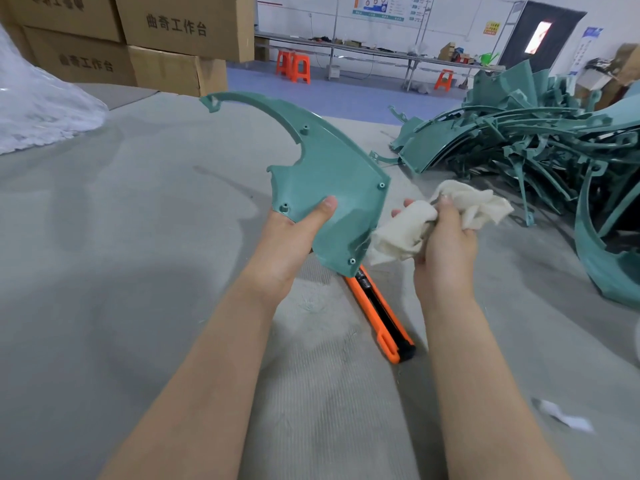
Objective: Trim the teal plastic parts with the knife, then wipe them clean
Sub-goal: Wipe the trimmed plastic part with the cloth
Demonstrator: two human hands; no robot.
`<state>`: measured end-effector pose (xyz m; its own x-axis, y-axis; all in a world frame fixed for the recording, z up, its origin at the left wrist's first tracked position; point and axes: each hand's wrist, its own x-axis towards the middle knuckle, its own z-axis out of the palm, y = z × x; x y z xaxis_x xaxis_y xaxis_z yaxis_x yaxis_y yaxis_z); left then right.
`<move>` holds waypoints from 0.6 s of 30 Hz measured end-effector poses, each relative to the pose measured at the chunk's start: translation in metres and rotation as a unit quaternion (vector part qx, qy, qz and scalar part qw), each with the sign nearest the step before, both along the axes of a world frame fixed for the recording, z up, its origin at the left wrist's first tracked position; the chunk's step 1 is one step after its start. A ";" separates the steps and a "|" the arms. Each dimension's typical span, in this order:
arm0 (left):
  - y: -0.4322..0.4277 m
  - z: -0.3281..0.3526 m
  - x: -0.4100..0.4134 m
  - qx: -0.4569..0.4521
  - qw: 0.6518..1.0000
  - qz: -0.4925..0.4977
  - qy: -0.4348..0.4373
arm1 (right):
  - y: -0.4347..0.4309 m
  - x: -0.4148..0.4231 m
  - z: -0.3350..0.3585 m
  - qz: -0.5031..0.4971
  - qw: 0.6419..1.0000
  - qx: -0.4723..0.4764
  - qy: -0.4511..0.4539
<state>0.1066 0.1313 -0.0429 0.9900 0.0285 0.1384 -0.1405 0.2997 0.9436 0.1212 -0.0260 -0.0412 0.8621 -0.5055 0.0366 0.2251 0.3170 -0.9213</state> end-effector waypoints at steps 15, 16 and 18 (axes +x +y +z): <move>-0.005 -0.001 -0.004 0.076 0.995 -0.061 -0.016 | 0.008 -0.002 -0.009 0.067 0.978 -0.196 -0.027; -0.005 0.000 -0.004 0.077 0.995 -0.060 -0.016 | 0.009 -0.001 -0.009 0.060 0.977 -0.202 -0.021; -0.003 0.000 -0.003 0.069 0.996 -0.062 -0.010 | 0.011 0.000 -0.009 0.042 0.979 -0.201 -0.002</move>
<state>0.1034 0.1281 -0.0432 0.9816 -0.1146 0.1526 -0.1300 0.1834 0.9744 0.1214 -0.0153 -0.0505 0.8993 -0.3771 0.2217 0.2179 -0.0532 -0.9745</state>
